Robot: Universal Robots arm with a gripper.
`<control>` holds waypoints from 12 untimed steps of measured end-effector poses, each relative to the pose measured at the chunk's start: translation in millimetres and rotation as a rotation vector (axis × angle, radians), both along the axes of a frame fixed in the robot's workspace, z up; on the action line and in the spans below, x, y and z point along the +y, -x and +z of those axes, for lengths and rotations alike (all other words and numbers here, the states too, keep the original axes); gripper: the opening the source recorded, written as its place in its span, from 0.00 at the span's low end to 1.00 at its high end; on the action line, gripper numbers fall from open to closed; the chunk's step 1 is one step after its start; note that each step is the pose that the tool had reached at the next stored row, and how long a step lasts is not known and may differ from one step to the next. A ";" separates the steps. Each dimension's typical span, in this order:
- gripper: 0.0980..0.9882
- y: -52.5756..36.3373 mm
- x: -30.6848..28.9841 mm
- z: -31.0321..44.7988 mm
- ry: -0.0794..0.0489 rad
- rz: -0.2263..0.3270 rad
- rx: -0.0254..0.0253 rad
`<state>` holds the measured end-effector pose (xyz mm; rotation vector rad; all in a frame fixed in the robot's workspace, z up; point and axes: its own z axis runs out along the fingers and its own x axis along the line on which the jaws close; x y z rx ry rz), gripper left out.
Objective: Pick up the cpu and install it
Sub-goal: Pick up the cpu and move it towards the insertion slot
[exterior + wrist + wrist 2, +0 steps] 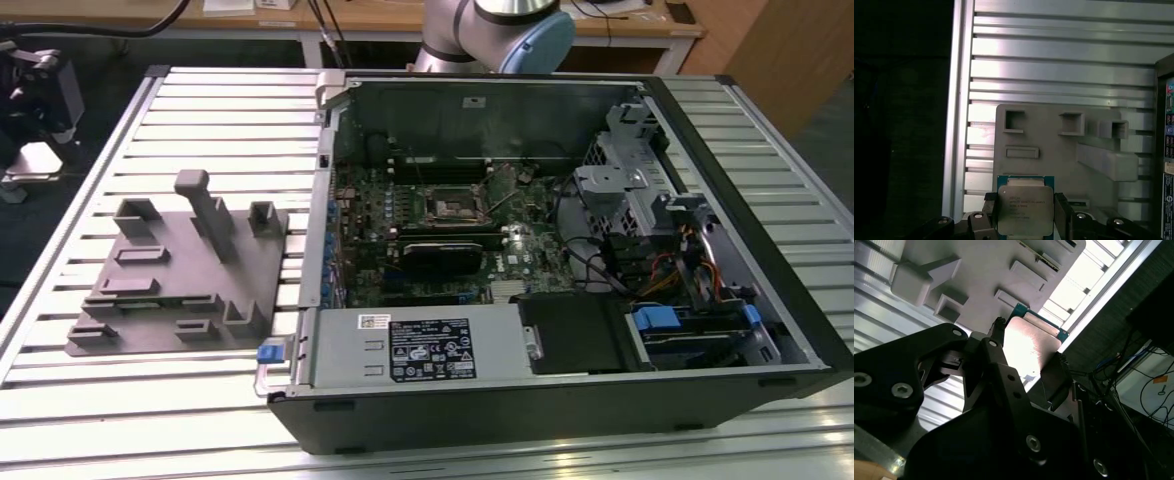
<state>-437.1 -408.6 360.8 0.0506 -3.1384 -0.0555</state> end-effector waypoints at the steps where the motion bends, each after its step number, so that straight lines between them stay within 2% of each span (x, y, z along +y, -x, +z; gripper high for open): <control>1: 0.50 0.0 0.0 0.5 0.000 0.000 0.0000; 12: 0.50 0.0 0.0 6.4 0.000 0.000 0.0000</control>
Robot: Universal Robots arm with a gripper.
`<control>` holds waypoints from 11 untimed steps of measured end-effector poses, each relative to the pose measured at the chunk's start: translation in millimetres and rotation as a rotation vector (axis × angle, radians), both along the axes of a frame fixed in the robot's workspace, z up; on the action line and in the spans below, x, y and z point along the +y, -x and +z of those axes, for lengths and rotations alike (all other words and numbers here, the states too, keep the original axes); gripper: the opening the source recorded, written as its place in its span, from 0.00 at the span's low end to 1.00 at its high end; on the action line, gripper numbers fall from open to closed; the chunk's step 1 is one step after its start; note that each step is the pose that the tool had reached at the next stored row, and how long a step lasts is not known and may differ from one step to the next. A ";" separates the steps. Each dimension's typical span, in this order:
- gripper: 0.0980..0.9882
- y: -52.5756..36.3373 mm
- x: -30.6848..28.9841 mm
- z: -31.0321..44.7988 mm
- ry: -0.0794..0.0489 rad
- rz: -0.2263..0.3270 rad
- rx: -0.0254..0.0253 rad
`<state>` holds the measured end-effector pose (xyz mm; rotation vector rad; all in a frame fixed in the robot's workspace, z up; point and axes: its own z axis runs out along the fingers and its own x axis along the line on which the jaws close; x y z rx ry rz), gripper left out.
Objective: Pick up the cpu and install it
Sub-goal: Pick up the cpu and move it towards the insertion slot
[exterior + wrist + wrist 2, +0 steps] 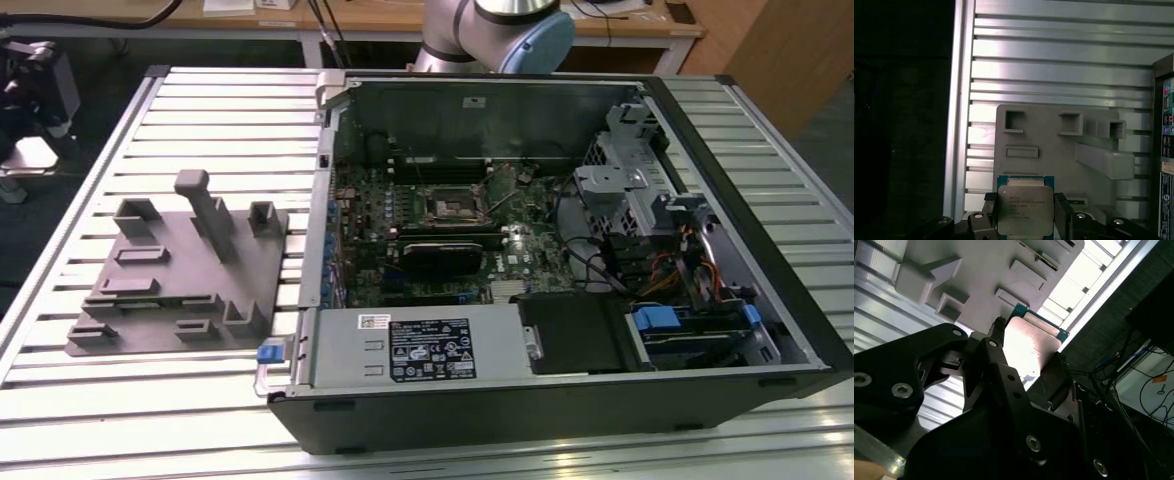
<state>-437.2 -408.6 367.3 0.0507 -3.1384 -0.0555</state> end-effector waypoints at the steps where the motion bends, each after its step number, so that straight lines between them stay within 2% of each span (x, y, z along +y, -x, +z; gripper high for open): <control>1: 0.50 0.0 0.0 0.5 0.000 0.000 0.0000; 11: 0.50 0.0 0.0 5.9 0.000 0.000 0.0000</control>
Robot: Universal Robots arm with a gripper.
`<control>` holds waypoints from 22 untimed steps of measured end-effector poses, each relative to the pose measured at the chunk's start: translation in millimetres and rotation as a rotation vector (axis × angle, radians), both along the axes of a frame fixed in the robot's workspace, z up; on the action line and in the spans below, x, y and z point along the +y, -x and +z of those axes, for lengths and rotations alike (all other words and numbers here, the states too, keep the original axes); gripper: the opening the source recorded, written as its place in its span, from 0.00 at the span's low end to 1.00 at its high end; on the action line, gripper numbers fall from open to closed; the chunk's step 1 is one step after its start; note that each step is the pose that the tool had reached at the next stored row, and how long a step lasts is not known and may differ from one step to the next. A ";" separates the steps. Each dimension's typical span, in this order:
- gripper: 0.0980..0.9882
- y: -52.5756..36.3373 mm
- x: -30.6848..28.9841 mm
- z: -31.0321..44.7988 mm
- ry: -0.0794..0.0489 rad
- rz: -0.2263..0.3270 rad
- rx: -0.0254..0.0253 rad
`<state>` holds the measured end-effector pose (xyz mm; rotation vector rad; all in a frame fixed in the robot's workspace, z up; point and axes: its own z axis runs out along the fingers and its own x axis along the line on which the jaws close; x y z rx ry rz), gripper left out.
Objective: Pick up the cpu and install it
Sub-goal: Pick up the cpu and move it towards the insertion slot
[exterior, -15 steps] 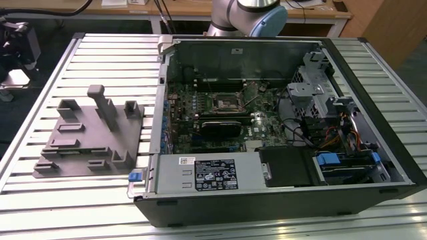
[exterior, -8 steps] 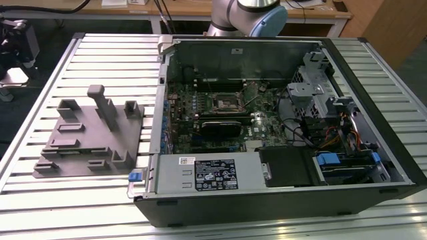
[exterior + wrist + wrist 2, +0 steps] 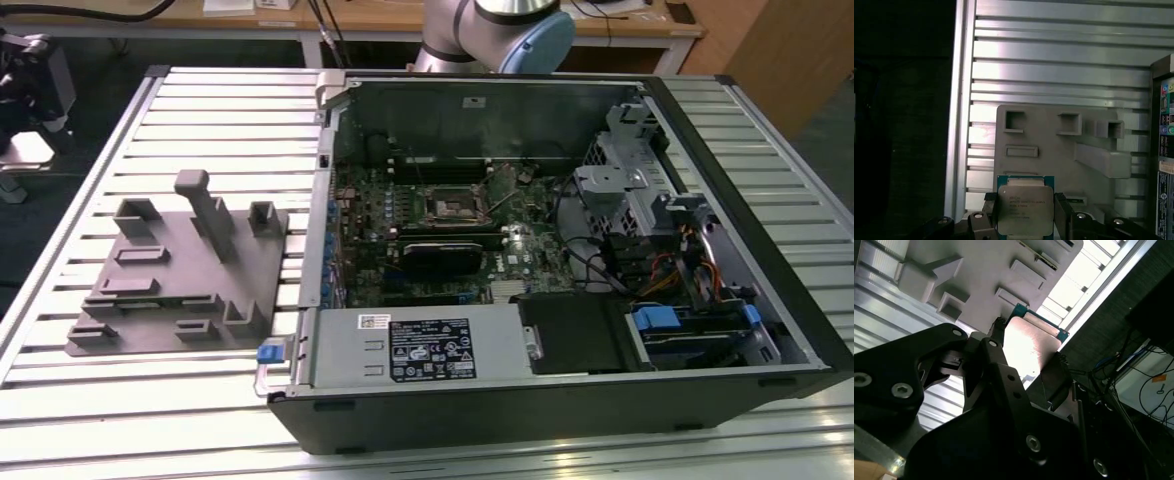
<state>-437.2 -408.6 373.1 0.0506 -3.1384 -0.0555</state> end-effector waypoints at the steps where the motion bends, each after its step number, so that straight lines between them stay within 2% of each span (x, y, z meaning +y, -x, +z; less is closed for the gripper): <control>1: 0.50 0.0 0.0 0.6 0.000 0.000 0.0000; 15: 0.50 0.0 0.0 10.1 0.000 0.000 0.0000; 22: 0.50 0.0 0.0 19.5 0.000 0.000 0.0000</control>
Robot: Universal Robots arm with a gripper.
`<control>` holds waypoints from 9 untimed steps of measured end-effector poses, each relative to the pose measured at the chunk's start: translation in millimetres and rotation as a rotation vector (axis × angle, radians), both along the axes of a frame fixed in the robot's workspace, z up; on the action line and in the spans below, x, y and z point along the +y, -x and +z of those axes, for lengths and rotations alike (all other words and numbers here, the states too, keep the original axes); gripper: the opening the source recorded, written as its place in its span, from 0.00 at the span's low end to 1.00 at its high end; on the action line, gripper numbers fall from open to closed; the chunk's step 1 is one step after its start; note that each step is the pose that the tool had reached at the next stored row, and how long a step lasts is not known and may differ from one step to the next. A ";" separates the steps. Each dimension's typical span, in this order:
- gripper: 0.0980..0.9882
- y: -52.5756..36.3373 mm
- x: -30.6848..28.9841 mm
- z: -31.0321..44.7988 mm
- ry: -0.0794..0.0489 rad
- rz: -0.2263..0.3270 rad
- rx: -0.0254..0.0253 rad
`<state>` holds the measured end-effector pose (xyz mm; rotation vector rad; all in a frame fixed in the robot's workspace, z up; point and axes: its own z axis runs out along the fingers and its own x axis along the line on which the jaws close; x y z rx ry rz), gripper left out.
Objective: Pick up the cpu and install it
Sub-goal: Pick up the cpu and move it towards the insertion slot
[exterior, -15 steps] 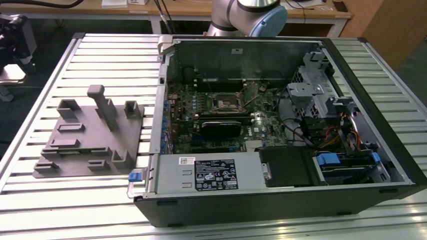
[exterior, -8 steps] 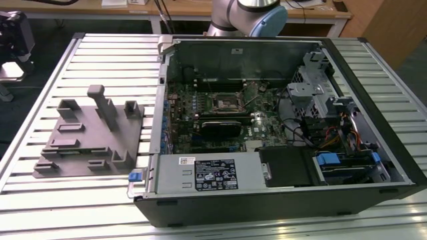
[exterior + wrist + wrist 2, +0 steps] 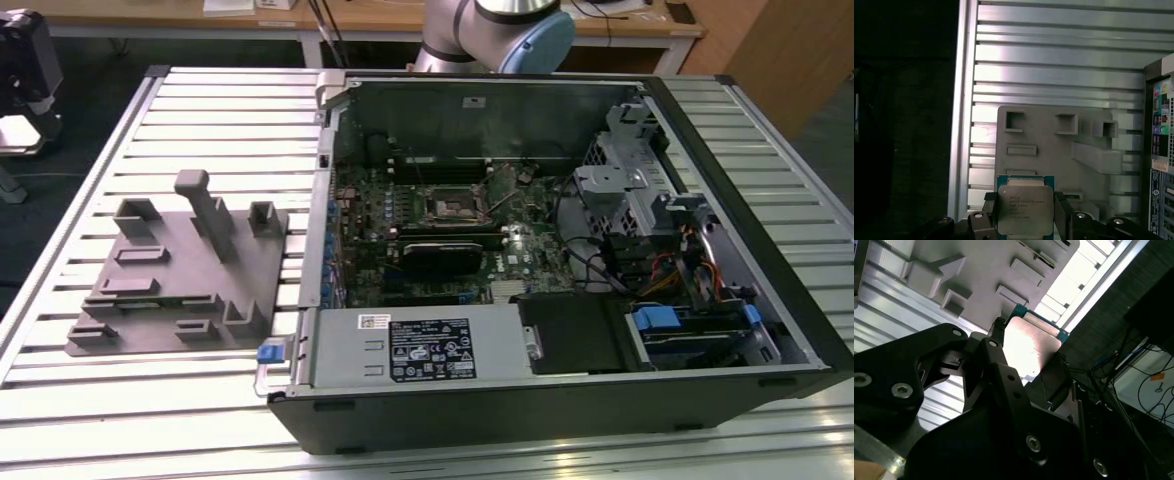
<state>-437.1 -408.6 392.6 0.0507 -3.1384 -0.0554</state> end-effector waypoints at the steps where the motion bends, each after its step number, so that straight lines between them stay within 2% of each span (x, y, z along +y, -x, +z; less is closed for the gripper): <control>1: 0.50 0.0 0.0 1.5 0.000 0.000 0.0000; 9: 0.50 -0.1 0.0 12.6 0.000 0.000 -0.0001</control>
